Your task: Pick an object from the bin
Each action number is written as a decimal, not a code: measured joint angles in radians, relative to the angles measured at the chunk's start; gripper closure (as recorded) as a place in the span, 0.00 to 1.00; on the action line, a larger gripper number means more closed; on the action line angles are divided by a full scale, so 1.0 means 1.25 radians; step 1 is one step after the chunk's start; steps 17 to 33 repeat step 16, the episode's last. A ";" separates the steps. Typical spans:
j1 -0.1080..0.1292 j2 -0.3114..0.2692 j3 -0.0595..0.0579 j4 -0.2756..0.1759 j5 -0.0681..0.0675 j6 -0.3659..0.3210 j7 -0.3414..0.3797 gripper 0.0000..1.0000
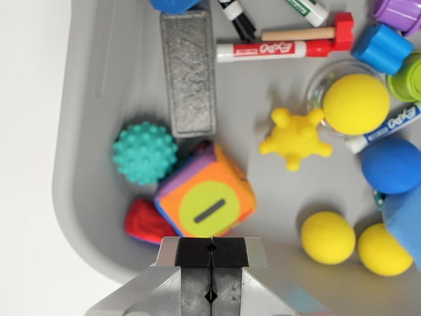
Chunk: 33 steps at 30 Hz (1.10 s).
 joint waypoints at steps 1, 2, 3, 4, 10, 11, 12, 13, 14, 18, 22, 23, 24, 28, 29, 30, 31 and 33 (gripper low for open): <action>0.000 -0.001 0.000 0.002 0.000 -0.004 0.000 1.00; 0.000 -0.002 0.000 0.003 0.000 -0.005 0.000 1.00; 0.000 -0.002 0.000 0.006 0.000 -0.008 0.000 1.00; 0.000 -0.003 0.000 0.008 0.000 -0.011 0.000 1.00; 0.000 -0.005 0.000 0.012 0.000 -0.018 0.000 1.00; 0.000 -0.005 0.000 0.012 0.000 -0.018 0.000 1.00; 0.000 -0.005 0.000 0.012 0.000 -0.018 0.000 1.00; 0.000 -0.005 0.000 0.012 0.000 -0.018 0.000 1.00; 0.000 -0.005 0.000 0.012 0.000 -0.018 0.000 1.00; 0.000 -0.005 0.000 0.012 0.000 -0.018 0.000 1.00; 0.000 -0.005 0.000 0.012 0.000 -0.018 0.000 1.00; 0.000 -0.005 0.000 0.012 0.000 -0.018 0.000 1.00; 0.000 -0.005 0.000 0.012 0.000 -0.018 0.000 1.00; 0.000 -0.005 0.000 0.012 0.000 -0.018 0.000 1.00; 0.000 -0.005 0.000 0.012 0.000 -0.018 0.000 1.00; 0.000 -0.005 0.000 0.012 0.000 -0.018 0.000 1.00; 0.000 -0.005 0.000 0.012 0.000 -0.018 0.000 1.00; 0.000 -0.005 0.000 0.012 0.000 -0.018 0.000 1.00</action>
